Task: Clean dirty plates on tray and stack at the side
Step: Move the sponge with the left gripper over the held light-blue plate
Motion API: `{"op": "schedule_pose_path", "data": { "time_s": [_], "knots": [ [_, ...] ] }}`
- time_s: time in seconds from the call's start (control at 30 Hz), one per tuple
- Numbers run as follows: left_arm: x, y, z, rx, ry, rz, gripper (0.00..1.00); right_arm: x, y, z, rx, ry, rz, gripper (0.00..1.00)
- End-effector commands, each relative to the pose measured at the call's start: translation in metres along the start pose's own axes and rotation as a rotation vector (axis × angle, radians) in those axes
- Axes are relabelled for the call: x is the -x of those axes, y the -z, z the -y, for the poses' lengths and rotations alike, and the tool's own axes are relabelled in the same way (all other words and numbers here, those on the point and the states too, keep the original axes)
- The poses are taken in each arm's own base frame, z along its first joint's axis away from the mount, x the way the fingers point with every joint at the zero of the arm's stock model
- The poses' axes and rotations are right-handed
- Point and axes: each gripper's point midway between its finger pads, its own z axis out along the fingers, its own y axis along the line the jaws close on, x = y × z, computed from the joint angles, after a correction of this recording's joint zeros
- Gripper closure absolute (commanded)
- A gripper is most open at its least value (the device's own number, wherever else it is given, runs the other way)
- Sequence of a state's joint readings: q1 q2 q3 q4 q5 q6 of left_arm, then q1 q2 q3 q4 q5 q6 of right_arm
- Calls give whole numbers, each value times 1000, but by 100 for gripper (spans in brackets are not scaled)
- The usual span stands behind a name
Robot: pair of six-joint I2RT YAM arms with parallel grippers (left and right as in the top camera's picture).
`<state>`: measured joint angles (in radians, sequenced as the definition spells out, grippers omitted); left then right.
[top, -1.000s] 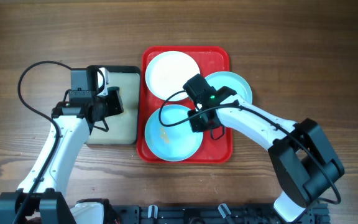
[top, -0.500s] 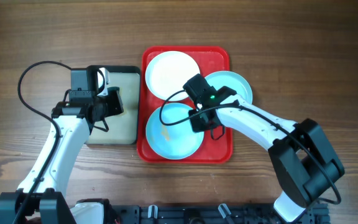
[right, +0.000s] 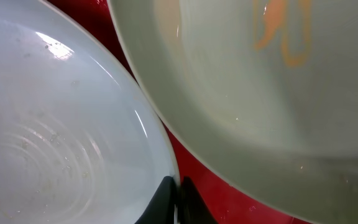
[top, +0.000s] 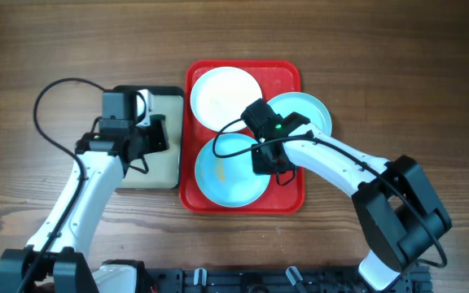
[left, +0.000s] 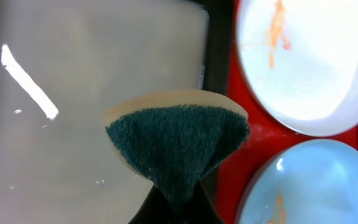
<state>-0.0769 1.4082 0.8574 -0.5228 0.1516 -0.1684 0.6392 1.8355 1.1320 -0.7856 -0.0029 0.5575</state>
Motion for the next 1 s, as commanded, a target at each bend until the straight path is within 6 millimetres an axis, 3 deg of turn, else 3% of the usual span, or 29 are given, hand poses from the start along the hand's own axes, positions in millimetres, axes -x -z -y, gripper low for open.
{"op": "schedule_pose_path", "data": {
  "time_s": [0.0, 0.23, 0.43, 0.6, 0.73, 0.97],
  "knots": [
    [-4, -3, 10, 34, -97, 5, 96, 4, 4, -1, 1, -20, 16, 96],
    [-15, -5, 29, 34, -159, -14, 96, 10, 17, -49, 253, -63, -22, 96],
    [-33, 1, 35, 0, -95, -114, 96, 13, 15, -44, 225, -187, -17, 96],
    [-38, 11, 62, -145, -67, -170, 96, 19, 13, -34, 170, -227, 22, 96],
    [-38, 11, 62, -135, 43, -178, 96, 20, 12, -30, 144, -227, 37, 96],
    [-42, 11, 61, -121, 46, -191, 96, 7, -8, -33, 127, -204, 17, 96]
  ]
}}
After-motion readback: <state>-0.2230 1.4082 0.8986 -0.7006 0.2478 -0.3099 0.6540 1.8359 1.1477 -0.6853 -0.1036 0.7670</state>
